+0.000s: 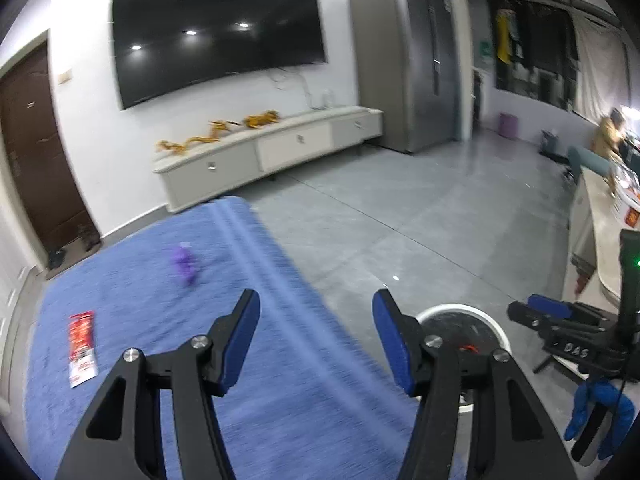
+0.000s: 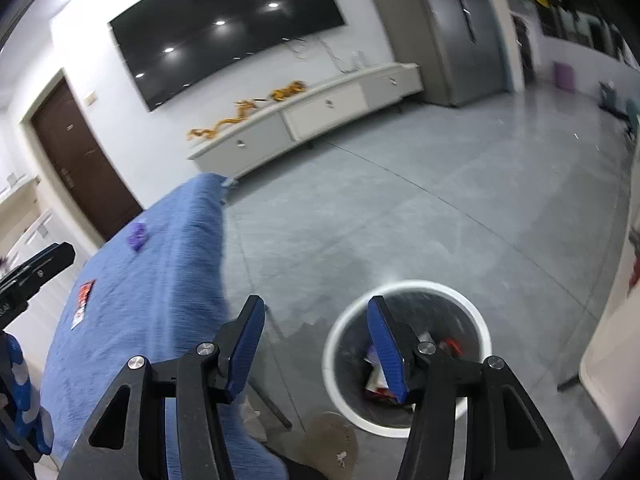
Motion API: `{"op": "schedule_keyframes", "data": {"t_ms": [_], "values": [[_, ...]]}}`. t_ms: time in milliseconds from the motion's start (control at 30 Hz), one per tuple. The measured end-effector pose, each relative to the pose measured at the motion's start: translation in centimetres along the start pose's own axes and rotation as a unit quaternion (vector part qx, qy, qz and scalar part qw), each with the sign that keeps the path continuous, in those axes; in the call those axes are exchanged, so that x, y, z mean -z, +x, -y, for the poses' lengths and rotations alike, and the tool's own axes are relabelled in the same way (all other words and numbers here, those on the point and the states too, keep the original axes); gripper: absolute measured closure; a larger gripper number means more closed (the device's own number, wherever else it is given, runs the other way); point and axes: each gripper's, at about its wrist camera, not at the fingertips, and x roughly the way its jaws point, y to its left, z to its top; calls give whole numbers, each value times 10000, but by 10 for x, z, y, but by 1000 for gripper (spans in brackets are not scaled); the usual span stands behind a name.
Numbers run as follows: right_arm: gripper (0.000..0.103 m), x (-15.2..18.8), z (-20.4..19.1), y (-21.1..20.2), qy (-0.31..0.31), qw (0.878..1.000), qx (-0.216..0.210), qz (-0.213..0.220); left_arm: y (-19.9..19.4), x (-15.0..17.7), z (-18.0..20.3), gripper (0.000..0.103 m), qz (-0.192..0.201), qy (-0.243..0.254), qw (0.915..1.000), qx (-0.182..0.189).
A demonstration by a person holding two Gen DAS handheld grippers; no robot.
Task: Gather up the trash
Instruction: 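Move both tools back over the red snack packet and purple wrapper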
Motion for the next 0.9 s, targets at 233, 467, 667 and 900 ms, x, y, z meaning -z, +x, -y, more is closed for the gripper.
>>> {"op": "schedule_keyframes", "data": {"t_ms": [233,467,667,900], "values": [[41,-12,-60,-5,-541,9982,-216,111,-39,17,-54,46,290,-302,9980,-473],[28,-14,-111,0,-966,9950,-244,73,-62,37,-106,29,404,-780,9935,-725],[26,-15,-151,8,-1252,9918,-262,-6,-73,58,-143,29,325,-1157,9902,-714],[25,-11,-201,22,-1679,9850,-373,-155,-80,86,-183,29,281,-1597,9839,-755]]}}
